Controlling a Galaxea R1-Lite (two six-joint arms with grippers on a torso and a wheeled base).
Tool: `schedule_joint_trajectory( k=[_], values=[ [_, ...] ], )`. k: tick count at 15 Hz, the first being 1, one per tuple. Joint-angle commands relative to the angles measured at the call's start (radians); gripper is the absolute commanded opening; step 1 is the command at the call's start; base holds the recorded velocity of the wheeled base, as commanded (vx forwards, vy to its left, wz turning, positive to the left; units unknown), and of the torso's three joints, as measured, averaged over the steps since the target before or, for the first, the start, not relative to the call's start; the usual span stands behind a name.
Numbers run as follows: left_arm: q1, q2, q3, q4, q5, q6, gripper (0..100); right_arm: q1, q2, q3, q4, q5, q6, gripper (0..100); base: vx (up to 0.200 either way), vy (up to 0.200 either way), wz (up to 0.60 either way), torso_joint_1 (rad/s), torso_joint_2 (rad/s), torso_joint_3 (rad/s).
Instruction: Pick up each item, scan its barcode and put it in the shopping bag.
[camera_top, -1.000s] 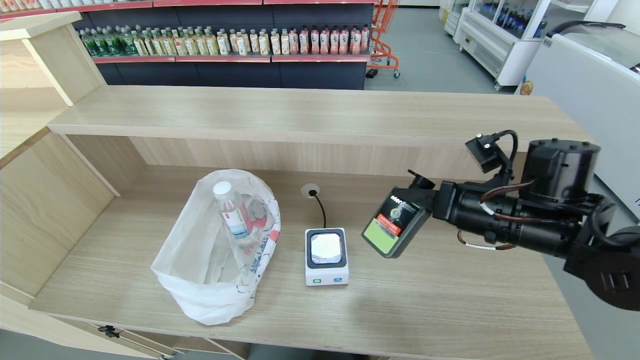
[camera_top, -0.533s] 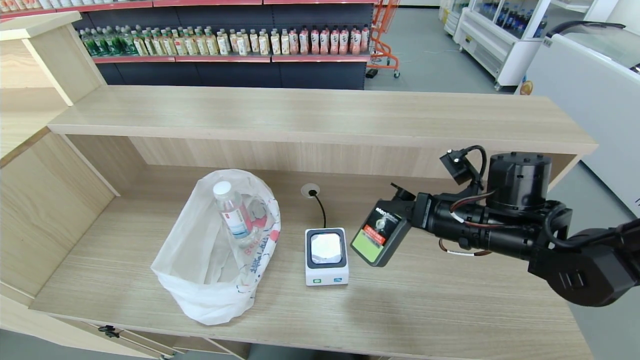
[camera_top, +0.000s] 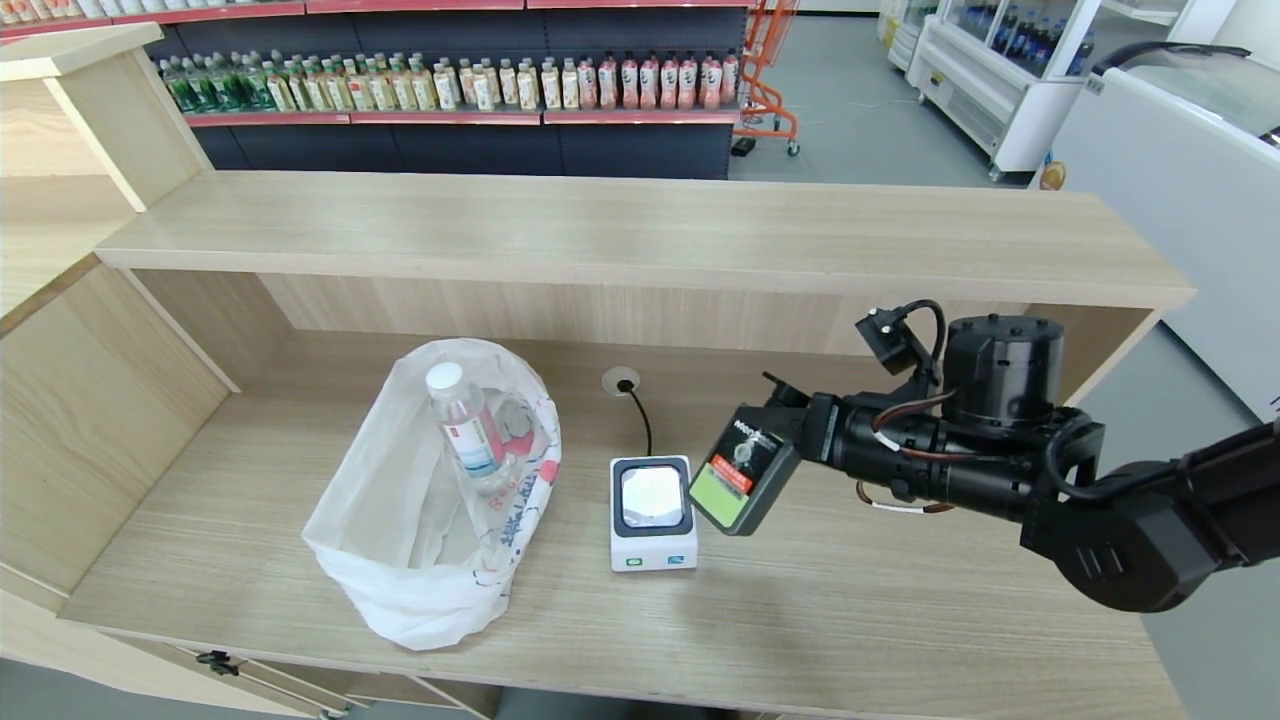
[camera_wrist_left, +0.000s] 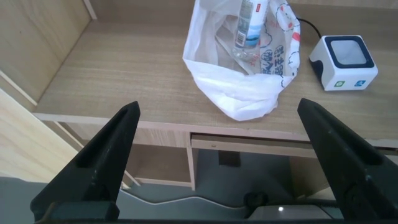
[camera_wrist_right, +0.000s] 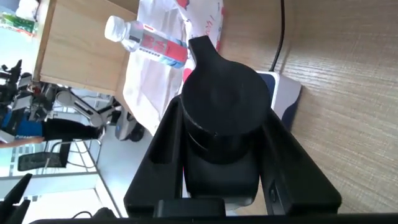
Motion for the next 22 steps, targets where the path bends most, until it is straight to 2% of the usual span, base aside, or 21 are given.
schedule_joint_trajectory(
  k=[1, 4, 6, 8, 11, 22],
  values=[
    [0.000, 0.001, 0.000, 0.000, 0.000, 0.000, 100, 0.002, 0.026, -0.017, 0.000, 0.000, 0.000, 0, 0.000, 0.200, 0.00, 0.002, 0.00, -0.002],
    [0.000, 0.001, 0.000, 0.000, 0.000, 0.000, 100, -0.001, 0.062, -0.020, -0.002, -0.004, -0.061, 0, 0.000, 0.133, 0.00, 0.000, 0.00, 0.005],
    [0.000, 0.001, 0.000, 0.000, 0.000, 0.003, 100, 0.011, 0.094, -0.023, -0.002, -0.076, -0.104, 0, 0.000, 0.000, 0.00, 0.000, 0.00, 0.000],
    [0.000, 0.001, 0.000, 0.000, 0.000, 0.003, 100, 0.028, 0.137, -0.036, -0.039, -0.105, -0.129, 0, 0.000, 0.000, 0.00, 0.000, 0.00, 0.000],
    [0.000, 0.001, 0.000, 0.000, 0.000, 0.003, 100, 0.032, 0.201, -0.030, -0.131, -0.108, -0.167, 0, 0.000, 0.000, 0.00, 0.000, 0.00, 0.000],
    [0.000, 0.001, 0.000, 0.000, 0.000, 0.003, 100, 0.063, 0.224, -0.068, -0.135, -0.103, -0.169, 0, 0.000, 0.000, 0.00, 0.000, 0.00, 0.000]
  ],
)
